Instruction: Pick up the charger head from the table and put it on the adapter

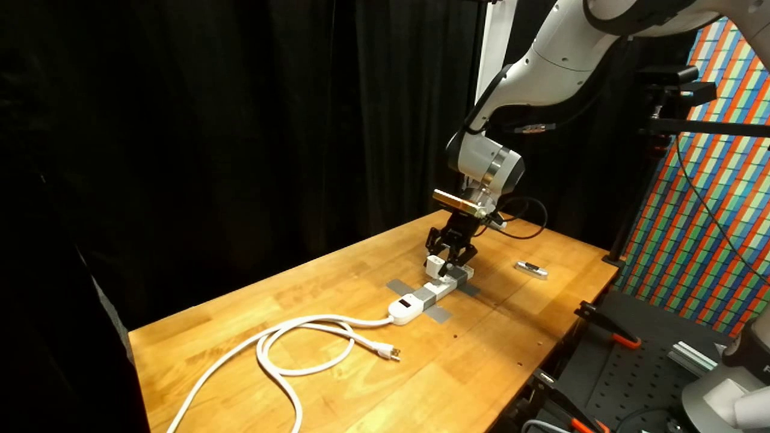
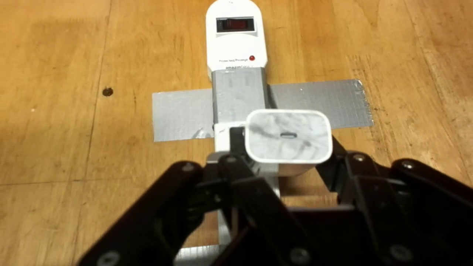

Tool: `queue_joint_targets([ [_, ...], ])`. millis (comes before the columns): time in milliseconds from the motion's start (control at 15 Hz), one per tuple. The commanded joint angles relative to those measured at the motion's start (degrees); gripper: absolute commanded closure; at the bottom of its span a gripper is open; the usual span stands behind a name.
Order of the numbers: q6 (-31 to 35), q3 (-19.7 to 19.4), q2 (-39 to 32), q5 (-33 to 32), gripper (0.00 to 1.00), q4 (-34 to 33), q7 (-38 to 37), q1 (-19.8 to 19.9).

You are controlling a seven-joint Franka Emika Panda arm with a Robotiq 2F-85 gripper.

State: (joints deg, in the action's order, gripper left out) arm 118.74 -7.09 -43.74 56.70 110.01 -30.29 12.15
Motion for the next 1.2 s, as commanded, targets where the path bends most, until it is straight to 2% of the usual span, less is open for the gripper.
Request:
queue_joint_targets([
  [0,-3.9,-1.8,3.5,-1.4,0.77,1.8,-1.2,-1.1],
  [533,-5.1,-2.0,3.6,-0.9,0.77,3.5,-0.2,-1.9],
  [1133,7.1,-0.8,3.8,5.3,0.77,7.0,6.1,-3.1],
])
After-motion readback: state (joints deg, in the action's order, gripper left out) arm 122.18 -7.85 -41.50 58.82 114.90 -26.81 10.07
